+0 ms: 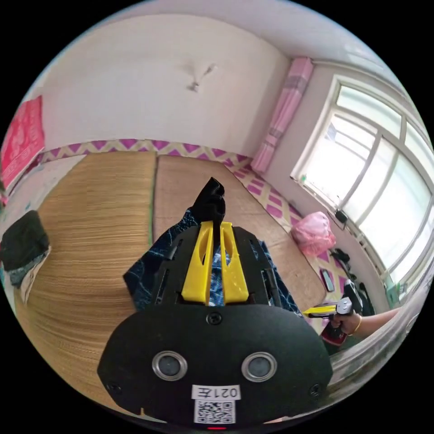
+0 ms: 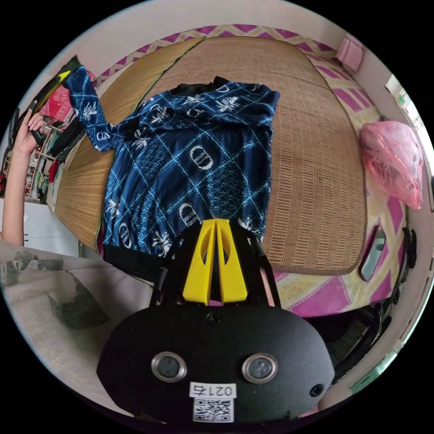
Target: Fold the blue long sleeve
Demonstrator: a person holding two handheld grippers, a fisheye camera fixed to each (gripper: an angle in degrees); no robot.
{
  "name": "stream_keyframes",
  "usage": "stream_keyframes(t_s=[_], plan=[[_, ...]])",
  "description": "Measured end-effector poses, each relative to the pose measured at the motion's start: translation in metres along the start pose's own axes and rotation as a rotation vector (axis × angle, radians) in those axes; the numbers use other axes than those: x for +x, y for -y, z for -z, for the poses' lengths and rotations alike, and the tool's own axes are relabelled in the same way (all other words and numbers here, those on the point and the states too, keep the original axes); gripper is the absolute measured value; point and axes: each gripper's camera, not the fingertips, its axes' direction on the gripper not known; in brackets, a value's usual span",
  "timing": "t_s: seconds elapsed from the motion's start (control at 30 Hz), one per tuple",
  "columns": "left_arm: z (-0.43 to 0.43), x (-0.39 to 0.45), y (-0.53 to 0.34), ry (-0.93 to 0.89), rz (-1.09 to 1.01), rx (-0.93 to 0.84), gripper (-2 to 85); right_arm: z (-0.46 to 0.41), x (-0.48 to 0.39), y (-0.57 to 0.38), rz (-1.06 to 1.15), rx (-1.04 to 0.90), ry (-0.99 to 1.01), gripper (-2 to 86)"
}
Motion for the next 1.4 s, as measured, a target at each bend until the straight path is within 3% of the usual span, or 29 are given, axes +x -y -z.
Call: stream_keyframes(t_s=[0.17,0.4,0.5,0.7,0.8,0.93,1.07,1.2,1.33,1.4], plan=[[-0.114,0.099,0.017,0.048,-0.154,-0.099,-0.7,-0.01,0.057,-0.011,-0.046,-0.027,0.013,-1.0],[-0.26,0.206,0.026,0.08,-0.395,-0.389,-0.5,-0.023,0.129,-0.03,-0.168,-0.052,0.031,-1.0],[-0.297,0.229,0.027,0.105,-0.419,-0.491,-0.3,-0.034,0.147,-0.036,-0.203,-0.07,0.046,-1.0],[-0.3,0.275,0.062,0.154,-0.511,-0.419,1.4,-0.057,0.166,-0.037,-0.214,-0.091,0.061,-1.0],[-0.334,0.288,0.054,0.134,-0.561,-0.592,4.3,-0.071,0.174,-0.032,-0.221,-0.11,0.083,-1.0],[-0.321,0.283,0.069,0.093,-0.523,-0.526,6.1,-0.078,0.177,-0.02,-0.201,-0.087,0.087,-1.0],[-0.274,0.27,0.081,-0.108,-0.561,-0.34,7.3,-0.089,0.179,-0.01,-0.19,-0.081,0.113,-0.9],[-0.215,0.252,0.079,-0.317,-0.549,-0.374,6.3,-0.104,0.172,0.006,-0.051,-0.061,0.226,-0.6],[-0.136,0.193,0.051,-0.249,-0.351,-0.356,2.1,-0.127,0.176,0.024,-0.047,-0.054,0.279,0.9],[-0.085,0.126,0.018,-0.135,-0.109,-0.408,0.2,-0.138,0.181,0.028,-0.065,-0.056,0.292,3.7]])
